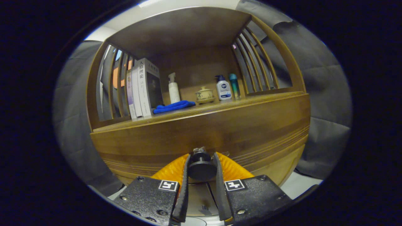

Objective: Pull open the drawer, take out the items inside it, and place them on the countertop above the cabinet.

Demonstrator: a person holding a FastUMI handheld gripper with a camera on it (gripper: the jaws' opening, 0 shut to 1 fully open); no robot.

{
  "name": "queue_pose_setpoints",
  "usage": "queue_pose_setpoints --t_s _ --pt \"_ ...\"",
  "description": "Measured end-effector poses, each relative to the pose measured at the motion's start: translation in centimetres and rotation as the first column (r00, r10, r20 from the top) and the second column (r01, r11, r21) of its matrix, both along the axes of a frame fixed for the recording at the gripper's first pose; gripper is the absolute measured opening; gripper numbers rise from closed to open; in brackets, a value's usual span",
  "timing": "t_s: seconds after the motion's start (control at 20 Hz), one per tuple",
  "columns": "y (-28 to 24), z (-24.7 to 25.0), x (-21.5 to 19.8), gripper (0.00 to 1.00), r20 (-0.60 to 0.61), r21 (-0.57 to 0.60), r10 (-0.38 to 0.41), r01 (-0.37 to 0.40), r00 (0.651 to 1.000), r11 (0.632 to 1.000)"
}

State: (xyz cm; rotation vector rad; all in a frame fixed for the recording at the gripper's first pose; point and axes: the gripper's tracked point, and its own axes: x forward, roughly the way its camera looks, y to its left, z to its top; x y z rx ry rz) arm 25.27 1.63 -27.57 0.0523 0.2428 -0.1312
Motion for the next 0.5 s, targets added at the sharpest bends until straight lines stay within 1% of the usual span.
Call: queue_pose_setpoints --t_s 0.2,0.5 --pt "0.18 0.02 -0.08 0.36 -0.029 0.004 0.04 -0.04 0.999 0.999" --pt "0.27 -0.09 -0.48 0.36 -0.042 0.004 0.062 -0.062 0.997 0.998"
